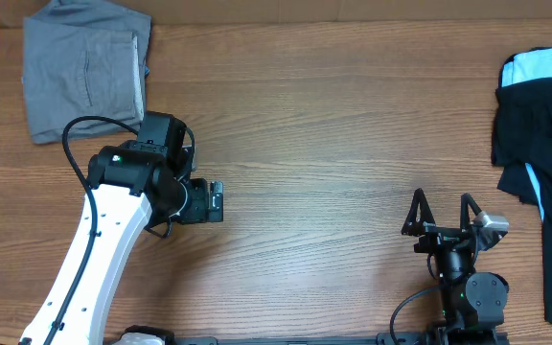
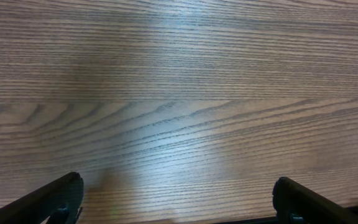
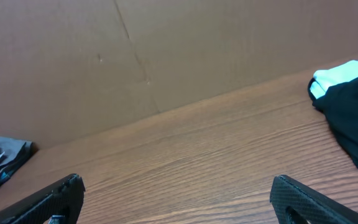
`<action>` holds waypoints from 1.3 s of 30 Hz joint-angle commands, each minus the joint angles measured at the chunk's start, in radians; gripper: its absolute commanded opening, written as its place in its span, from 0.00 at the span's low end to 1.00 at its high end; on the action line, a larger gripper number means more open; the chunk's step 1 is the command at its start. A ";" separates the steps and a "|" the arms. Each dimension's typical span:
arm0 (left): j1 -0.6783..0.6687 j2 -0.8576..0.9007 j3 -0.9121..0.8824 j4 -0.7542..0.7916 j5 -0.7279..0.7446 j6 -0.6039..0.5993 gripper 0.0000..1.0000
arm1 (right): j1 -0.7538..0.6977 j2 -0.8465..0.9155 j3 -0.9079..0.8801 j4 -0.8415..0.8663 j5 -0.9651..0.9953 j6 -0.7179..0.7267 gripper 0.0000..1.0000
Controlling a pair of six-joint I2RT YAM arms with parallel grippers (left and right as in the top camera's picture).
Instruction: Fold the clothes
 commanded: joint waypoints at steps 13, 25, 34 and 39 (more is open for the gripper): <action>-0.006 0.003 0.002 0.001 0.008 -0.010 1.00 | -0.003 -0.012 -0.011 0.003 -0.004 -0.022 1.00; -0.007 -0.093 -0.013 0.018 0.006 -0.010 1.00 | -0.003 -0.012 -0.011 0.003 -0.005 -0.022 1.00; -0.006 -0.587 -0.485 0.601 -0.010 -0.010 1.00 | -0.003 -0.012 -0.011 0.003 -0.005 -0.022 1.00; -0.006 -0.862 -0.746 0.874 -0.091 -0.010 1.00 | -0.003 -0.012 -0.011 0.003 -0.005 -0.022 1.00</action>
